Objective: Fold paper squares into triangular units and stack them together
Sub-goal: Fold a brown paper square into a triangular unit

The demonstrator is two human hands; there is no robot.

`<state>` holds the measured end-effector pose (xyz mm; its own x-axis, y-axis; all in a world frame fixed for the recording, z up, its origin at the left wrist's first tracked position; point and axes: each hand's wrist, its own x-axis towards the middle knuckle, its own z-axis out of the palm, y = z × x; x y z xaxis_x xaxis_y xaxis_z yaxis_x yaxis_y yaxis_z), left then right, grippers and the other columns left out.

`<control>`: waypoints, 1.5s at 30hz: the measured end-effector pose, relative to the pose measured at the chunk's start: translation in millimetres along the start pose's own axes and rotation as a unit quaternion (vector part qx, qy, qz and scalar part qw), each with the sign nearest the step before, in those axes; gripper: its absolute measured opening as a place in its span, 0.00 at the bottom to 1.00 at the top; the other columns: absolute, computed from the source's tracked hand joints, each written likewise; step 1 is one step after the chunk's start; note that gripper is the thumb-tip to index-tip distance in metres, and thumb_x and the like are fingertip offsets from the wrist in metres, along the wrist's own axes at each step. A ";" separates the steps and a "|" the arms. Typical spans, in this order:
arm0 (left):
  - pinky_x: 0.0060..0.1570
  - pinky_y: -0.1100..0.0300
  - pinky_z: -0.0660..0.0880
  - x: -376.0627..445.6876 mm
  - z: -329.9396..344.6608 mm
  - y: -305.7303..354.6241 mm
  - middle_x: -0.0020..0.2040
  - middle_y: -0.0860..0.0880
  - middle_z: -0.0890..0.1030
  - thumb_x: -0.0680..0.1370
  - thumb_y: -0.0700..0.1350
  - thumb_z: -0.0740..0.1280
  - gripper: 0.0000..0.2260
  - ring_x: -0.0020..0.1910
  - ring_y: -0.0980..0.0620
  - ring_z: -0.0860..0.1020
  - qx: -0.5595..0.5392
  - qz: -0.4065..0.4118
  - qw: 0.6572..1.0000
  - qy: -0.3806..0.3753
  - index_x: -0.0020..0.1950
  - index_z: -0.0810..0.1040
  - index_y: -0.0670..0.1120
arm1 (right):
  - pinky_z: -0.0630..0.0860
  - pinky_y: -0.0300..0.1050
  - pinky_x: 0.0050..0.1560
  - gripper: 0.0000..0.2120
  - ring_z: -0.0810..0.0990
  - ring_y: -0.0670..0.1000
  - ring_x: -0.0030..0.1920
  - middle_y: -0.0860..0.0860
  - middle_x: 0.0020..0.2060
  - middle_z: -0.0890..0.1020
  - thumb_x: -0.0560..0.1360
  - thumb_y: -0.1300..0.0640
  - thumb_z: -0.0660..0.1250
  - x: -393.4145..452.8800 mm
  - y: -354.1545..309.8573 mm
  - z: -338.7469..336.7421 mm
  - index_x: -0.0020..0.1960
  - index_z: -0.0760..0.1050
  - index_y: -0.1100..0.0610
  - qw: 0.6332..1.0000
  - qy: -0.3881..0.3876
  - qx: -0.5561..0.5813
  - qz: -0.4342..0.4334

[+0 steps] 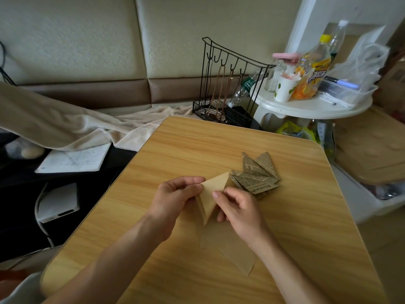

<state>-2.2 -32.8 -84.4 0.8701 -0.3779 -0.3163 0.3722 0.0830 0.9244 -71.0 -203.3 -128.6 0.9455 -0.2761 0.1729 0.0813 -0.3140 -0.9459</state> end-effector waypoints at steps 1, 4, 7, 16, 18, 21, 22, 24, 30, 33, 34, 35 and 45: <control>0.58 0.53 0.81 0.5 0.2 -0.5 0.51 0.41 0.87 0.77 0.38 0.73 0.07 0.49 0.48 0.84 -0.003 0.000 1.000 0.000 0.54 0.87 0.44 | 0.71 0.55 0.34 0.23 0.77 0.57 0.28 0.54 0.26 0.78 0.76 0.37 0.67 0.0 0.4 -0.2 0.38 0.77 0.57 1.000 0.002 -0.010 -0.003; 0.54 0.56 0.82 1.9 1.7 -0.8 0.49 0.43 0.87 0.77 0.38 0.73 0.06 0.48 0.49 0.84 -0.007 0.000 1.000 -0.003 0.54 0.87 0.43 | 0.71 0.49 0.33 0.22 0.75 0.50 0.27 0.53 0.25 0.79 0.77 0.37 0.65 0.2 0.8 -1.4 0.38 0.77 0.55 1.000 0.013 -0.020 -0.005; 0.48 0.60 0.83 1.2 2.8 0.7 0.46 0.44 0.87 0.78 0.37 0.72 0.06 0.45 0.50 0.84 -0.002 0.002 1.000 -0.002 0.54 0.86 0.42 | 0.71 0.48 0.33 0.21 0.76 0.50 0.27 0.53 0.25 0.78 0.76 0.37 0.66 0.4 -0.6 -1.0 0.38 0.77 0.54 1.000 0.015 -0.020 -0.003; 0.46 0.62 0.83 -6.2 2.5 4.1 0.51 0.35 0.84 0.79 0.34 0.69 0.07 0.45 0.49 0.85 0.134 0.044 0.990 -0.015 0.53 0.85 0.41 | 0.74 0.66 0.39 0.22 0.73 0.63 0.35 0.62 0.32 0.72 0.77 0.40 0.66 1.2 -12.9 -4.9 0.37 0.74 0.59 0.999 0.022 -0.033 -0.007; 0.45 0.62 0.82 -6.1 2.5 4.4 0.51 0.36 0.85 0.79 0.34 0.70 0.06 0.44 0.51 0.84 0.118 0.043 0.992 -0.012 0.53 0.85 0.40 | 0.72 0.61 0.39 0.19 0.71 0.60 0.34 0.56 0.30 0.71 0.77 0.41 0.66 0.5 -14.5 -5.1 0.37 0.74 0.56 0.999 0.024 -0.032 -0.001; 0.44 0.63 0.82 -5.2 1.7 4.0 0.50 0.37 0.86 0.79 0.33 0.70 0.06 0.43 0.52 0.85 0.083 0.037 0.996 0.002 0.53 0.85 0.39 | 0.67 0.50 0.37 0.17 0.69 0.48 0.33 0.45 0.29 0.70 0.79 0.44 0.68 -2.1 -14.0 -4.1 0.37 0.73 0.53 0.998 0.020 -0.054 -0.012; 0.45 0.62 0.82 -4.9 1.7 4.0 0.50 0.37 0.86 0.79 0.33 0.70 0.06 0.43 0.52 0.85 0.074 0.035 0.997 0.003 0.53 0.85 0.39 | 0.67 0.49 0.37 0.17 0.69 0.46 0.33 0.45 0.29 0.71 0.80 0.46 0.68 -2.3 -12.7 -3.7 0.36 0.73 0.52 0.997 0.022 -0.066 -0.015; 0.49 0.59 0.83 -4.5 1.8 3.9 0.51 0.37 0.85 0.78 0.33 0.71 0.06 0.45 0.50 0.85 0.064 0.031 0.997 0.002 0.53 0.85 0.39 | 0.69 0.47 0.37 0.17 0.73 0.46 0.31 0.45 0.28 0.73 0.82 0.52 0.69 -1.9 -10.0 -3.3 0.36 0.73 0.53 0.997 0.027 -0.073 -0.006; 0.54 0.54 0.83 -3.6 1.5 3.9 0.49 0.40 0.86 0.78 0.35 0.72 0.05 0.51 0.45 0.86 0.057 0.032 0.998 0.011 0.52 0.86 0.40 | 0.72 0.43 0.37 0.16 0.77 0.47 0.29 0.48 0.26 0.76 0.82 0.52 0.69 -2.4 -11.4 -4.3 0.38 0.76 0.56 0.999 0.019 -0.036 0.012; 0.51 0.58 0.83 -2.5 -0.9 5.4 0.48 0.42 0.87 0.78 0.35 0.72 0.05 0.49 0.49 0.86 0.050 0.035 0.998 0.019 0.52 0.86 0.41 | 0.72 0.44 0.37 0.18 0.76 0.48 0.29 0.50 0.26 0.77 0.83 0.50 0.68 -3.7 -12.0 -5.8 0.37 0.75 0.56 0.999 0.014 -0.028 0.015; 0.52 0.58 0.83 -2.3 -1.6 5.9 0.48 0.43 0.87 0.78 0.35 0.72 0.05 0.49 0.49 0.86 0.048 0.035 0.998 0.019 0.53 0.86 0.41 | 0.72 0.44 0.36 0.18 0.75 0.48 0.29 0.50 0.26 0.77 0.82 0.49 0.68 -3.9 -11.9 -6.4 0.36 0.75 0.55 0.999 0.014 -0.033 0.017; 0.52 0.58 0.83 -2.2 -1.8 6.3 0.48 0.42 0.87 0.78 0.35 0.72 0.05 0.48 0.50 0.86 0.047 0.035 0.998 0.018 0.53 0.85 0.40 | 0.71 0.43 0.36 0.18 0.75 0.48 0.29 0.51 0.25 0.77 0.82 0.48 0.68 -3.8 -12.2 -6.6 0.36 0.75 0.55 0.999 0.017 -0.038 0.018; 0.48 0.62 0.83 -0.3 -1.9 6.3 0.44 0.46 0.86 0.78 0.35 0.72 0.06 0.44 0.54 0.85 0.033 0.039 0.998 0.036 0.53 0.85 0.40 | 0.70 0.44 0.36 0.18 0.73 0.47 0.29 0.50 0.25 0.76 0.82 0.49 0.69 -4.3 -14.1 -9.4 0.37 0.76 0.56 0.999 0.001 -0.044 0.007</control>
<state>0.5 -30.4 -78.9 0.9177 -0.3047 -0.2550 0.2823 0.0486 0.9581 -79.2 -206.2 -113.4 0.9453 -0.2835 0.1612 0.0403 -0.3889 -0.9204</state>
